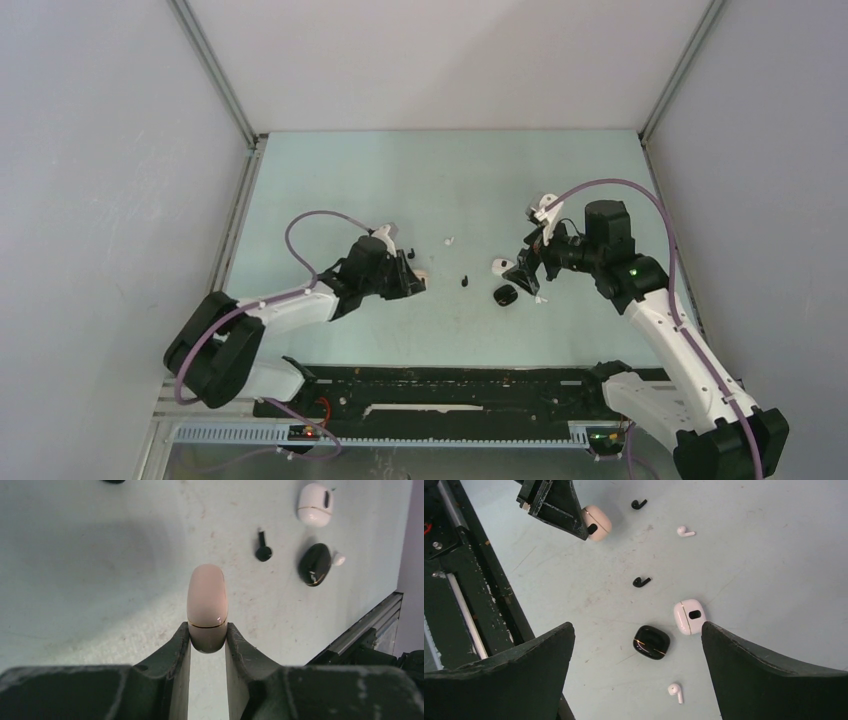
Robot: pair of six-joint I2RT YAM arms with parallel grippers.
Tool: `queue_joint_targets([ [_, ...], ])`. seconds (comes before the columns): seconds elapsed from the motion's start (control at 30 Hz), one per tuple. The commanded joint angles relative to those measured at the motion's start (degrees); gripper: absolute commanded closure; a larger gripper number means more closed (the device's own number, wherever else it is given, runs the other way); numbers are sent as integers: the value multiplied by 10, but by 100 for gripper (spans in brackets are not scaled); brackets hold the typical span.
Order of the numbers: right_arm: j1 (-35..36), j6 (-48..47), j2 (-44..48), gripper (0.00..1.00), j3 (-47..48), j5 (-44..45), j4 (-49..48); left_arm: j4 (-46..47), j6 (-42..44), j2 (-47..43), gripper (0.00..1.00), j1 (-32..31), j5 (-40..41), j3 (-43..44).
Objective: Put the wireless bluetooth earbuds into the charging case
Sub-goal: Place the charging case with the earbuds at the center of the board.
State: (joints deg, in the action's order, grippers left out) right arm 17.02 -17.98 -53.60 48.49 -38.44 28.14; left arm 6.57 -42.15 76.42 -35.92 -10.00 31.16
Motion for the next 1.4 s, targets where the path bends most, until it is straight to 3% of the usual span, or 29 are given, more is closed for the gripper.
queue_joint_targets([
  [0.0,19,-13,10,0,0,33,-22,-8,-27,20,93,14,-47,23],
  [0.23,69,-38,8,0,0,74,-15,-37,-32,38,83,44,-74,26],
  [0.57,69,-39,-2,0,-1,79,-10,-88,-9,60,69,52,-77,29],
  [0.7,52,-34,-12,0,-1,74,-9,-140,13,37,56,52,-39,26],
  [0.97,8,-25,-64,0,-1,94,-12,-221,46,-102,49,46,80,-12],
  [1.07,7,-44,-88,0,-1,147,-13,-251,61,-167,48,23,144,-11],
  [1.17,4,-63,-121,0,-1,209,-17,-240,82,-242,46,-42,219,-11],
  [1.3,0,-80,-167,3,2,229,-10,-196,101,-333,43,-149,342,-14],
  [1.37,0,-78,-192,7,12,236,-5,-152,89,-373,40,-174,359,-41],
])
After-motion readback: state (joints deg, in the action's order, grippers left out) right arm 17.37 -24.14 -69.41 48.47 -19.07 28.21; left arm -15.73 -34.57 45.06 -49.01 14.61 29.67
